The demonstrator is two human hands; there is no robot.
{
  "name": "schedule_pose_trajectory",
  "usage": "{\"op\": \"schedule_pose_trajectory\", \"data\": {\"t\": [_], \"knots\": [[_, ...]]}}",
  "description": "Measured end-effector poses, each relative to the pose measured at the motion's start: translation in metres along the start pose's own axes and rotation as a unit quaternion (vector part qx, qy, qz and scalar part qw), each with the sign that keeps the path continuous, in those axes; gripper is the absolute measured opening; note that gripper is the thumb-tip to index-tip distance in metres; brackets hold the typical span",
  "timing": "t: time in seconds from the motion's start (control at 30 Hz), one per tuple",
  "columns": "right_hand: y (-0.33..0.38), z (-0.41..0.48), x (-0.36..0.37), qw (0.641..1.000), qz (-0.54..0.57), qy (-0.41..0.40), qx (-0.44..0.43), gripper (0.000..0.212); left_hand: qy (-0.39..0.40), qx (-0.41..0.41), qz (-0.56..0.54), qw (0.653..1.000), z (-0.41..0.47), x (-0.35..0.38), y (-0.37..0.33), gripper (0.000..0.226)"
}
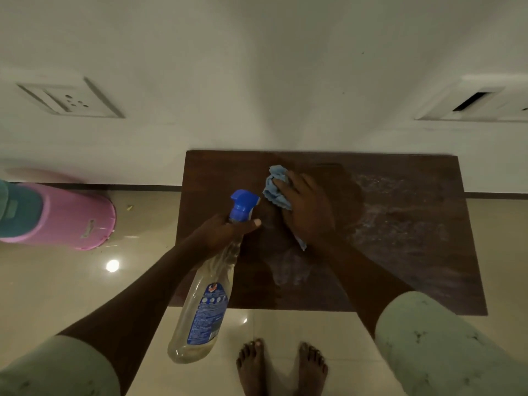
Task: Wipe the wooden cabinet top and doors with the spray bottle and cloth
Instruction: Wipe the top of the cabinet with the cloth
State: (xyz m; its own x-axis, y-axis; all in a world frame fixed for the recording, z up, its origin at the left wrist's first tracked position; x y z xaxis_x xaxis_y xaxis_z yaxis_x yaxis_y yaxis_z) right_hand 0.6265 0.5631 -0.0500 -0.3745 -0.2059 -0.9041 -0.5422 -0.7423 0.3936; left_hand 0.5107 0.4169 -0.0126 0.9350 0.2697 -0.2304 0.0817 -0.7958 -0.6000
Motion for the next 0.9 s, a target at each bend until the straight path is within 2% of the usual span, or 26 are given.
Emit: {"op": "schedule_pose_trajectory", "data": {"t": [0.03,0.1,0.2,0.27,0.33,0.4,0.47,0.57,0.67,0.77,0.83,0.9], "knots": [[-0.017,0.007,-0.009,0.999,-0.029,-0.033,0.019,0.054,0.005,0.004,0.002,1.000,0.000,0.000,-0.003,0.039],[-0.051,0.020,-0.028,0.986,-0.063,-0.102,0.114,0.046,0.013,0.014,0.009,1.000,0.002,-0.003,-0.006,0.032],[-0.053,0.036,-0.029,0.955,-0.041,-0.164,0.242,0.036,0.011,0.023,0.009,1.000,0.004,-0.009,-0.008,0.025],[-0.021,0.044,-0.017,0.969,-0.039,-0.150,0.195,0.042,0.004,0.026,0.013,1.000,0.006,-0.012,-0.007,0.032],[0.021,0.046,0.005,0.994,-0.001,-0.068,0.090,0.054,0.001,0.027,0.019,0.999,0.006,-0.012,-0.009,0.040],[0.044,0.046,0.020,0.999,0.023,-0.001,0.036,0.058,0.001,0.025,0.023,0.999,0.007,-0.010,-0.011,0.037],[0.033,0.052,0.014,0.999,0.020,-0.011,0.030,0.054,0.003,0.027,0.023,0.999,0.007,-0.008,-0.013,0.029],[-0.030,0.045,-0.011,0.994,0.000,-0.080,0.080,0.049,0.009,0.031,0.007,0.999,0.005,-0.009,-0.013,0.022],[-0.075,0.029,-0.026,0.986,-0.025,-0.101,0.133,0.048,0.013,0.019,-0.006,1.000,0.000,-0.012,-0.007,0.022],[-0.047,0.032,-0.016,0.978,-0.016,-0.127,0.166,0.048,0.014,0.016,-0.007,1.000,-0.005,-0.013,0.000,0.025],[-0.002,0.032,0.004,0.990,0.023,-0.084,0.111,0.046,0.012,0.019,-0.009,1.000,-0.007,-0.011,0.001,0.026],[0.042,0.017,0.026,0.998,0.055,-0.007,0.039,0.048,0.011,0.028,-0.016,0.999,-0.010,-0.007,0.000,0.020]]}}
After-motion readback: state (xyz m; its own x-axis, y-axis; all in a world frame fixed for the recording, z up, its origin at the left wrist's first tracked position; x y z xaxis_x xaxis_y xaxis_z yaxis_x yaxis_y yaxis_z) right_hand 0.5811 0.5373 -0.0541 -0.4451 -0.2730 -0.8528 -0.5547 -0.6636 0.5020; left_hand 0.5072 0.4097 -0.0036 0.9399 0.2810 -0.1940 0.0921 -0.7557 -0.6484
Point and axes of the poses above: each hand's wrist, its own z-axis towards the middle knuckle, its own x-axis out of the palm, y = z × x, the point moved 6 cm from there along z, towards the middle knuckle, and after that the axes turned 8 degrees about -y, right-handed, at the moved point
